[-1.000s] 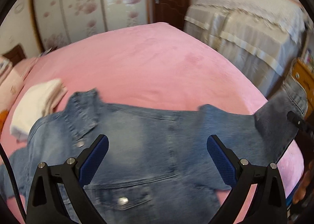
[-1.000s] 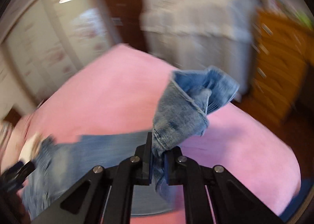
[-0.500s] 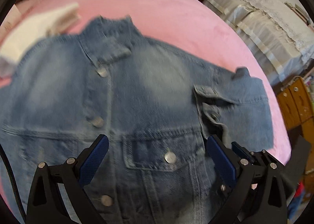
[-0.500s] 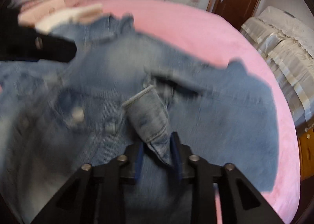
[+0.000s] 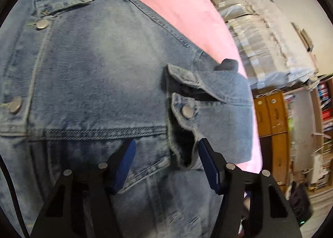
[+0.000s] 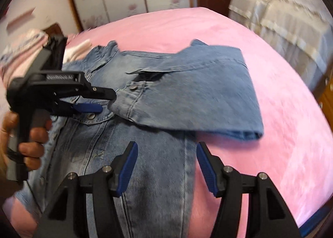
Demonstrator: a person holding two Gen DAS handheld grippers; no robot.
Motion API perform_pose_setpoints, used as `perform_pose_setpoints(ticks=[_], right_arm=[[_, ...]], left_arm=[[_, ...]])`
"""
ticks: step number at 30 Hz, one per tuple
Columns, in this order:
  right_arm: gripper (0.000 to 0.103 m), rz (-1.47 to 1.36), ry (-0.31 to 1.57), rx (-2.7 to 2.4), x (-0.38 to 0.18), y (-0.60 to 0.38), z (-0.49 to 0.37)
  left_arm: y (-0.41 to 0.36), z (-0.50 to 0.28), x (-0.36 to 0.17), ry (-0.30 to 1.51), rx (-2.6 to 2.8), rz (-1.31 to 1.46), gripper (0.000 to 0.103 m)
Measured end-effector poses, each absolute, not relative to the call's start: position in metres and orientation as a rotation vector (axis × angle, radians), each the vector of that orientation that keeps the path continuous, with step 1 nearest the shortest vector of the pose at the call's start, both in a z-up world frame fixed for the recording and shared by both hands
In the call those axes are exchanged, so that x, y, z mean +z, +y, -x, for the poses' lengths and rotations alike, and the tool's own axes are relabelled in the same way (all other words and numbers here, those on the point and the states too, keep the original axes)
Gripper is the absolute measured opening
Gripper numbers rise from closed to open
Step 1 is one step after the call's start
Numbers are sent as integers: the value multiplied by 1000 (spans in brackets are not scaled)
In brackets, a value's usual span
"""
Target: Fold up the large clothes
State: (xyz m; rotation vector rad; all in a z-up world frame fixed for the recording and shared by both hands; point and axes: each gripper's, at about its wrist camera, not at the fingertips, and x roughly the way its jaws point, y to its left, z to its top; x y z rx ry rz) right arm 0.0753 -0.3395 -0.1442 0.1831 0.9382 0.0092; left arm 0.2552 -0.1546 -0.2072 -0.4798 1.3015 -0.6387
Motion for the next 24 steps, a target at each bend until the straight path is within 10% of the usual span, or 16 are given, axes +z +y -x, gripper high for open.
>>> perform_pose_setpoints(ticks=[24], right_arm=[[59,-251,980,24,-164,-336,-77]], left_arm=[[-194,-286,-236,1361,-768,686,60]])
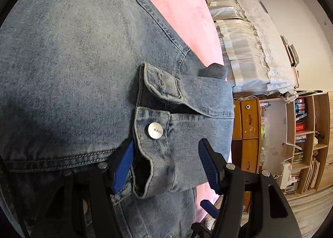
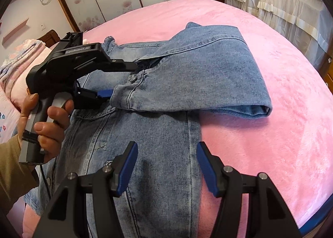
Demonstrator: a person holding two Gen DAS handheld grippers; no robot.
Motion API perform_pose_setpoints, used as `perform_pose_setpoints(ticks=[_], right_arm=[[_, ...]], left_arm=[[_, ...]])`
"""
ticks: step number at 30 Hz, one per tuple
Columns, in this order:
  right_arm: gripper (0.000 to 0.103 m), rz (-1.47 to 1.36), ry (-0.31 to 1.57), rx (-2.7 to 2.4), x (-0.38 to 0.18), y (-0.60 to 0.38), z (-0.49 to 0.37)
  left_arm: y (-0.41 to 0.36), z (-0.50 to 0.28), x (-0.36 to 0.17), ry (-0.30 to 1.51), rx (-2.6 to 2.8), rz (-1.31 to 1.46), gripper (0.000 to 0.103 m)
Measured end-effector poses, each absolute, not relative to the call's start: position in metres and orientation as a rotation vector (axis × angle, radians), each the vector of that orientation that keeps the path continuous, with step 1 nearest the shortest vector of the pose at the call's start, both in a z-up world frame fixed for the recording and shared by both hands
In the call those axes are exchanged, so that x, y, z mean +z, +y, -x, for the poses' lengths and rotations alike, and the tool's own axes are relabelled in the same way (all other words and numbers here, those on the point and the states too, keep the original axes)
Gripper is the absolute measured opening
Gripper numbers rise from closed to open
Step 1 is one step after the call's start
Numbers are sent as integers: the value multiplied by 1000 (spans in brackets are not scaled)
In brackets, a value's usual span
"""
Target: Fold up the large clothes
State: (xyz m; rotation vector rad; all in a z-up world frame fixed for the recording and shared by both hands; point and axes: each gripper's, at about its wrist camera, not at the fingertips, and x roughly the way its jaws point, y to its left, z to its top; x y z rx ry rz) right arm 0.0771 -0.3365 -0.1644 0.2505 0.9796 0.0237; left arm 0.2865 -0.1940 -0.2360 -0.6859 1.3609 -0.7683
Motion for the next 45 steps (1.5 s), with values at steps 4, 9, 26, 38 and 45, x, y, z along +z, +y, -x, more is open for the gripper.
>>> perform_pose_setpoints(ticks=[4,9,26,38,45], right_arm=[[59,-256,990,24,-168,-337,-80],[59,-266,1002,25,-173,-338,-85],[59,-289,981,10,-166,-331,-110],[59,108,851,-17,-161,-269,-131],[49,248,830,-64,-178,-256,-151]], left_arm=[[-196,-289,-237,1342,-759,688,60],[-191,-282,-234,1328,-673,537,14],[-204,-269,-154,1254,-681,465,4],[-195,-263,-143,1301,-685,449,4],[-191,-266,-149,1327,-679,459,4]])
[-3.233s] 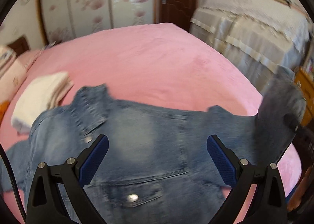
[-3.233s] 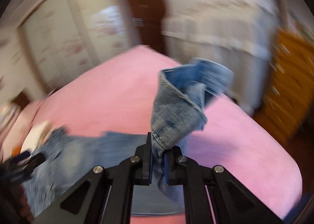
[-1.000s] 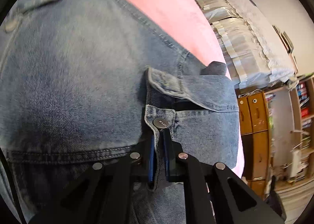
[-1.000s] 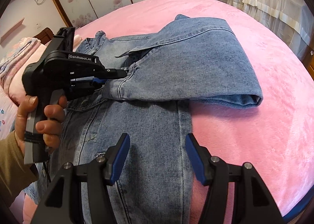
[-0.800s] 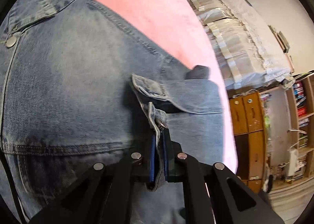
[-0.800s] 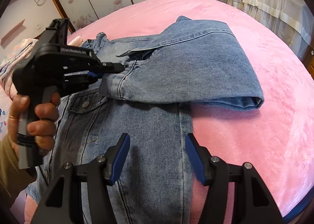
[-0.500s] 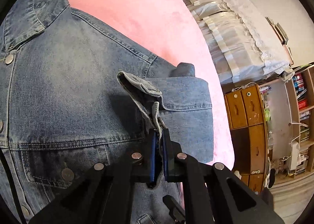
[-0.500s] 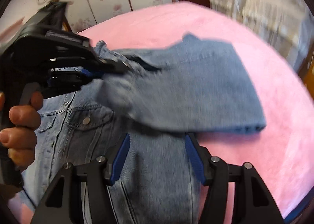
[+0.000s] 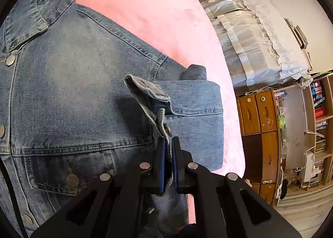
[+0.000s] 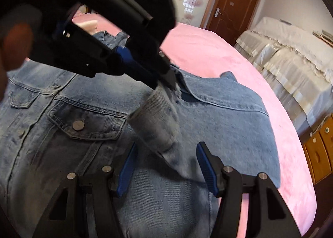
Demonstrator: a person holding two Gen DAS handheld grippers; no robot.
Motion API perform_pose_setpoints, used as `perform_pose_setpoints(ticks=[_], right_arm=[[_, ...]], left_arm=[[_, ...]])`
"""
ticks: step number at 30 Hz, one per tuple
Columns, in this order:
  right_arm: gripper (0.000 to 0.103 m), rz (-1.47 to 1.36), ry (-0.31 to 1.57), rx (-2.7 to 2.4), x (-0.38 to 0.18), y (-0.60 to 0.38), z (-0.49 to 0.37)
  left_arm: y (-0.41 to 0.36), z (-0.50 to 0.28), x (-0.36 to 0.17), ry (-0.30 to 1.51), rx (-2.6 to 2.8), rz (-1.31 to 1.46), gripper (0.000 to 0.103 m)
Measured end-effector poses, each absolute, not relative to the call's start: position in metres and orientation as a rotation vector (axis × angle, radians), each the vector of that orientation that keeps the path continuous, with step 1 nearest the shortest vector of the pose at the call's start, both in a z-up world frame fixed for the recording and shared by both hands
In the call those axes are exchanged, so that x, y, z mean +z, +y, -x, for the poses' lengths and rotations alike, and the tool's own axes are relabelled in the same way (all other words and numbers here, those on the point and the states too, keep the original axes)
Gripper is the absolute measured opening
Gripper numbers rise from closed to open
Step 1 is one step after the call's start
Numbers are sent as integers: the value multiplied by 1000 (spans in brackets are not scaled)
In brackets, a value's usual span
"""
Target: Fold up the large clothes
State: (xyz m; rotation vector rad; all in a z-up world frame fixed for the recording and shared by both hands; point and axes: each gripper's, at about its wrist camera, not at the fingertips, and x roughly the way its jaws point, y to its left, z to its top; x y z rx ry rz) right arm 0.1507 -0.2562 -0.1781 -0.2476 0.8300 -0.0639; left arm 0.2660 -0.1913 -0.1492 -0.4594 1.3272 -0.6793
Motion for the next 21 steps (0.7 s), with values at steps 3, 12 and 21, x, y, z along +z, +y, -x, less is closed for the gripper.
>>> perform_pose_setpoints(ticks=[3,12,21], right_arm=[[19,230,846,-57,-179,-259,-156],[18,108,798,-45,-165,-279,-154],[18,85,774,-29,-159,-280,-155]], left_arm=[[-185,-268,-156,1344,-682,476,4],[-151,-275,-179,1356,-695,640,56],[-149,-283,-197,1333,-789,804,66]])
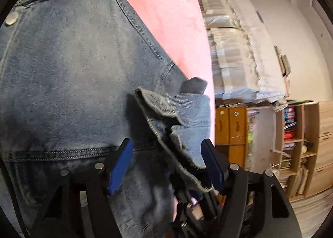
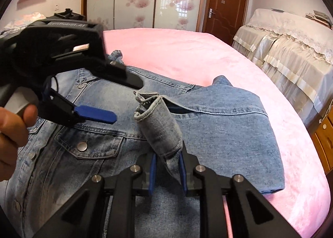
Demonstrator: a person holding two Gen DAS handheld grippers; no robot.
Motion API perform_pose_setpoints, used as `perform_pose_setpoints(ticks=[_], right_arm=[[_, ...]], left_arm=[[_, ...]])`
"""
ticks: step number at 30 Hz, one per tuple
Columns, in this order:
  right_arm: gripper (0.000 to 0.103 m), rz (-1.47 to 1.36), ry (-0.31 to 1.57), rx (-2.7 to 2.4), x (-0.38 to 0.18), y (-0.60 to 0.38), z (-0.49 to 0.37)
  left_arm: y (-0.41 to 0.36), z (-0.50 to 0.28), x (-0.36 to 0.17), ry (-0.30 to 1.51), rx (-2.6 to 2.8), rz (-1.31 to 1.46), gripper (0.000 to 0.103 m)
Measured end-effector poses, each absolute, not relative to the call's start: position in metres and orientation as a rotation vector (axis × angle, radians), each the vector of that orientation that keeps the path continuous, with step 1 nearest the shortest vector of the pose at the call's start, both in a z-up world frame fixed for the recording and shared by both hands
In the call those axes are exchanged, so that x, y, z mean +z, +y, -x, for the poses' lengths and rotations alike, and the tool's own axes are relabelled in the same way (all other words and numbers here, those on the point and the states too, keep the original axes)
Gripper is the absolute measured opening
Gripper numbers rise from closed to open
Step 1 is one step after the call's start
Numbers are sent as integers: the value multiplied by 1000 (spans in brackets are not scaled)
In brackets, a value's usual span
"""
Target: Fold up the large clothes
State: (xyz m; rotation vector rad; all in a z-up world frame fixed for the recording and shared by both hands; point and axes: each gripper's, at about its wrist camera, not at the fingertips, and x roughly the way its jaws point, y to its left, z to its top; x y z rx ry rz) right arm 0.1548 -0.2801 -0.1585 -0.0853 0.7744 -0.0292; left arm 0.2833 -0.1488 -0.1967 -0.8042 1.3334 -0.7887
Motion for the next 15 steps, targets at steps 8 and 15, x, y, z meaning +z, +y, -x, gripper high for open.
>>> perform_pose_setpoints(ticks=[8,15], right_arm=[[18,78,767,-23,-158,-278,-151],[18,86,743,-25,-157,-274,-144]], left_arm=[[-153,-309,-201,1308,-770,885,69],[-168,-330,-231,1399,-724,853,69]])
